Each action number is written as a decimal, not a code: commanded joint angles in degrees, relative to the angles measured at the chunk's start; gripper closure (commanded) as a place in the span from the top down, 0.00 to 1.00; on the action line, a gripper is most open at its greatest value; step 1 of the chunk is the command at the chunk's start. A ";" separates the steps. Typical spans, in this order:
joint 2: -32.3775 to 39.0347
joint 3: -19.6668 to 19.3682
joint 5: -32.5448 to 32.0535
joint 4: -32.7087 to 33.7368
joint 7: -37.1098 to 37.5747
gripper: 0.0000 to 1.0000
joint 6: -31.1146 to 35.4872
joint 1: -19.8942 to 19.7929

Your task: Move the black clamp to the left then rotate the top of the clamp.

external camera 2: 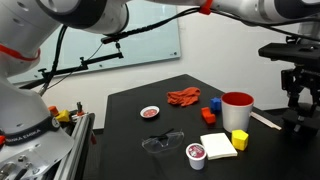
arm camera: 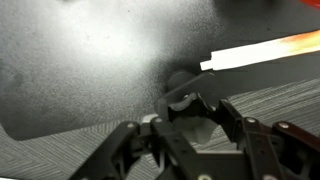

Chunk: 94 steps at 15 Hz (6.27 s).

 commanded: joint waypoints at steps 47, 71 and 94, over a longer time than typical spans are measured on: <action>1.54 1.24 0.34 3.18 10.22 1.00 3.35 -0.07; -4.07 0.74 -0.59 -6.37 18.20 1.00 2.75 1.10; -6.33 2.86 -1.12 -8.56 2.01 0.26 2.44 -1.05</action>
